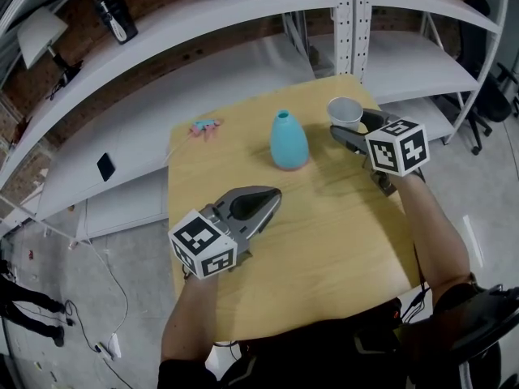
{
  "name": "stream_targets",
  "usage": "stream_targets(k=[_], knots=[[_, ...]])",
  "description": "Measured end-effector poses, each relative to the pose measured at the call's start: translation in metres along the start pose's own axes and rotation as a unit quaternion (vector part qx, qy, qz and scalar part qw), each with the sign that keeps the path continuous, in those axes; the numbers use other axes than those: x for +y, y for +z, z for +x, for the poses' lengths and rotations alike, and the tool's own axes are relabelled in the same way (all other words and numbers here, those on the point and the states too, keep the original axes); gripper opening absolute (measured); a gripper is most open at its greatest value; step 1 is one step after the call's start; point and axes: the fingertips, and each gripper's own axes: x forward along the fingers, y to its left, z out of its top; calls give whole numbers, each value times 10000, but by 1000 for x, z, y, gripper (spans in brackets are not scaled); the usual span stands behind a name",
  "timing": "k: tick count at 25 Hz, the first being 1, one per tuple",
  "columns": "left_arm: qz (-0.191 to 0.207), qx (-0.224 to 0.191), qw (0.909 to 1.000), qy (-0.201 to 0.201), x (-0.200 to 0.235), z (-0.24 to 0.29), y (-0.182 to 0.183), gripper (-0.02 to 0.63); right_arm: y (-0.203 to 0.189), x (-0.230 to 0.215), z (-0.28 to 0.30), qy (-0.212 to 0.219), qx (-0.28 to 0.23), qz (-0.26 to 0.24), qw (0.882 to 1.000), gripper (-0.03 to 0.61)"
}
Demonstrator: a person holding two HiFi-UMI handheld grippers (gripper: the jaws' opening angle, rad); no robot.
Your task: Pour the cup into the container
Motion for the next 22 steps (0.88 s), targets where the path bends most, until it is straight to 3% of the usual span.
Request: stream_targets(k=[11, 19, 22], knots=[[20, 2, 10000, -15, -1, 0, 0, 2, -16, 6, 7, 172, 373, 162, 9990, 298], [33, 2, 10000, -25, 0, 1, 0, 2, -19, 7, 7, 210, 305, 281, 9989, 299], [18, 15, 10000, -11, 0, 1, -1, 2, -19, 8, 4, 225, 259, 336, 9988, 332]])
